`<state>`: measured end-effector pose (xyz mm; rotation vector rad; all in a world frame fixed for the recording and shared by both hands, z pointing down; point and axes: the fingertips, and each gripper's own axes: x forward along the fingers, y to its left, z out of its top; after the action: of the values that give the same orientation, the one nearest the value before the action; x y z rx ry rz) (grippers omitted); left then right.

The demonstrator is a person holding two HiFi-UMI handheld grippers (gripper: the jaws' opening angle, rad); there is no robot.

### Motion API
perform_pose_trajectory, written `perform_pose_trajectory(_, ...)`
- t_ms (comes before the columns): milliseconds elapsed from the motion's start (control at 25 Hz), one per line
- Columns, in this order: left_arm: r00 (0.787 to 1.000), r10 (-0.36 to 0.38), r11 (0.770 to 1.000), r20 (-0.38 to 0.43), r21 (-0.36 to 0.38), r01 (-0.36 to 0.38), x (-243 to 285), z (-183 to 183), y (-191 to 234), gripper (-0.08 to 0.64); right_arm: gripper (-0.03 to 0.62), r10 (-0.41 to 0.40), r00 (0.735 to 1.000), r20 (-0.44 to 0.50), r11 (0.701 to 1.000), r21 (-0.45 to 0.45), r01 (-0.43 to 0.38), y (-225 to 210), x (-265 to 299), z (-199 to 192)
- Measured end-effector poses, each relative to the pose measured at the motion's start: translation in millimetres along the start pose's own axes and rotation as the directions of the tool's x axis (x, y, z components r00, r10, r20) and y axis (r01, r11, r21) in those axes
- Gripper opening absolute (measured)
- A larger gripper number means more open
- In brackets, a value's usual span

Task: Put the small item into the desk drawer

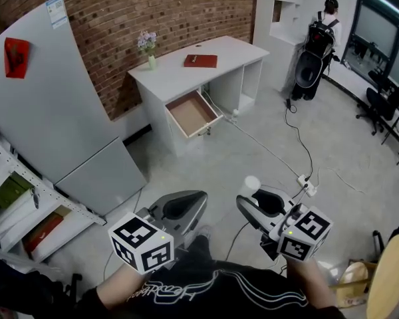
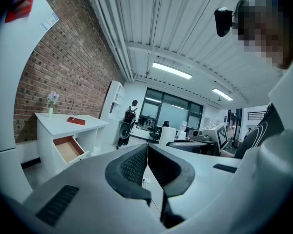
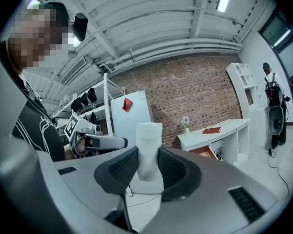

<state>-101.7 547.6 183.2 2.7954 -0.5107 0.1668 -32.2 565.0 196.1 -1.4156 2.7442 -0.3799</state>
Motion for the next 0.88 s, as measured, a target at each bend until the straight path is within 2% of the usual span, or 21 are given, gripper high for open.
perform_pose_trajectory(160, 1.0, -0.01, 1.0, 0.007, -0.017, 0.01, 12.3, -13.5, 18.6, 0.021, 0.135, -0.006, 1.0, -0.004, 1.0, 0.003, 0.006, -15.9, 11.3, -11.9)
perform_pose_trajectory(480, 0.999, -0.04, 0.998, 0.022, -0.053, 0.041, 55.3, -8.7, 72.7, 0.021, 0.135, -0.042, 0.998, -0.035, 0.999, 0.01, 0.042, -67.8, 46.8, -14.0)
perform_pose_trajectory(720, 0.999, -0.04, 0.996, 0.004, -0.084, 0.04, 102.6, -7.8, 133.3, 0.021, 0.135, -0.069, 0.997, -0.048, 0.997, 0.044, 0.071, -132.1, 91.1, -18.2)
perform_pose_trajectory(880, 0.999, -0.032, 0.994, -0.017, -0.106, 0.03, 144.8, 8.3, 191.5, 0.021, 0.135, -0.072, 0.995, -0.064, 0.994, 0.073, 0.077, -189.3, 136.3, -5.1)
